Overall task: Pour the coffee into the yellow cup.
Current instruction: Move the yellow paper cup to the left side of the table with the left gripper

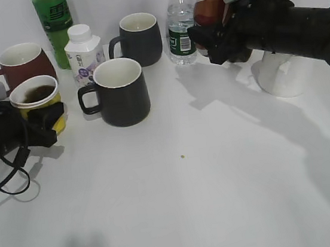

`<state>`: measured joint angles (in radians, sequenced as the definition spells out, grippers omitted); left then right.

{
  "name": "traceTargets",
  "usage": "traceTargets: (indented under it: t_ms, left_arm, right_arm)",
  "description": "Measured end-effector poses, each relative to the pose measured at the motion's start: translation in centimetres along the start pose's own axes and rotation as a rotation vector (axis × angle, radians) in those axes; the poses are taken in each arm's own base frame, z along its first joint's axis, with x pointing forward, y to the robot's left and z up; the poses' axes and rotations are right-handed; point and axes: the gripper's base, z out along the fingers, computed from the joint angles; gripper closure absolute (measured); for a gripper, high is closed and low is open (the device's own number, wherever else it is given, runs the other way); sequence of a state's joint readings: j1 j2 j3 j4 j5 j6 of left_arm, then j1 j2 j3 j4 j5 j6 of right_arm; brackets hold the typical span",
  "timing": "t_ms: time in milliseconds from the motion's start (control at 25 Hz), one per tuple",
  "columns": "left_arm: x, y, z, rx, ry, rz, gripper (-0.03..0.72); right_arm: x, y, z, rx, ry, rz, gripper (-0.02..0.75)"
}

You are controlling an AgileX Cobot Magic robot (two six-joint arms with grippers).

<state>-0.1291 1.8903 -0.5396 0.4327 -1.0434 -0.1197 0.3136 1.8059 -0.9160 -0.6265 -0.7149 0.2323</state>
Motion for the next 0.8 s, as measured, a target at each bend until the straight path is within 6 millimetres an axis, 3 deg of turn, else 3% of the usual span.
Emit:
traceTargets:
  t_ms: [520,800]
  left_arm:
    - [0.74,0.14,0.42,-0.005,0.009,-0.003,0.262]
    - [1.01,0.14,0.51,-0.004,0.012,-0.007,0.137]
  right_arm:
    - [0.05,-0.01,0.0,0.001,0.006,0.0,0.234]
    - [0.06,-0.01,0.0,0.002,0.007,0.0,0.234]
